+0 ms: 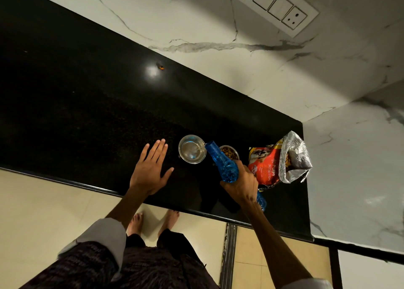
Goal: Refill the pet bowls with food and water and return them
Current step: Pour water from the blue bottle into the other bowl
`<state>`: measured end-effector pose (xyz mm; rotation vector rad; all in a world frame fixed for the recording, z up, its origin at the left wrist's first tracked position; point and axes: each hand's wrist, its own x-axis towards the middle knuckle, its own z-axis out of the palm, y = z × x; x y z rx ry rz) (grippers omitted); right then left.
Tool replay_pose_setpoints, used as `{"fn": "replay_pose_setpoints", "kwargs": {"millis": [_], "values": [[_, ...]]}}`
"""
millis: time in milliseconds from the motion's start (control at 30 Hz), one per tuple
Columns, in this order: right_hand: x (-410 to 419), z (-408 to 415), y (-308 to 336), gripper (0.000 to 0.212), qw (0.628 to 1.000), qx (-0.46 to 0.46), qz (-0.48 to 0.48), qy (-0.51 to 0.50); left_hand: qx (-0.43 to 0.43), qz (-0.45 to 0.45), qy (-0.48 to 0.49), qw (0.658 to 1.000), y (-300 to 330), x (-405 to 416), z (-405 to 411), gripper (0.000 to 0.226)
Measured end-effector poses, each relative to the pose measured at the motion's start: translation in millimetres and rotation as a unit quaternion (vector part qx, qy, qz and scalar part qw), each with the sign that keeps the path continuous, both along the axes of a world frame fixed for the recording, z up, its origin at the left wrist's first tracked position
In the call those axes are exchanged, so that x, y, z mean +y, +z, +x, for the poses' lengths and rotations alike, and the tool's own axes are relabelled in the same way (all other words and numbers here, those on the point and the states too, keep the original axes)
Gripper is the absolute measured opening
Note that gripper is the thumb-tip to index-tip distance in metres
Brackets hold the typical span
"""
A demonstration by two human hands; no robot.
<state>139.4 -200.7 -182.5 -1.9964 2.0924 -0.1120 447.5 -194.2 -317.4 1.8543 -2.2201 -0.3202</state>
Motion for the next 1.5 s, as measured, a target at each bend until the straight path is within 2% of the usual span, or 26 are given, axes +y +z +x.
{"fn": "replay_pose_setpoints", "kwargs": {"millis": [1500], "values": [[0.0, -7.1, -0.8, 0.080, 1.000, 0.004, 0.003, 0.006, 0.003, -0.008, 0.000, 1.000, 0.4, 0.8, -0.1, 0.083]]}}
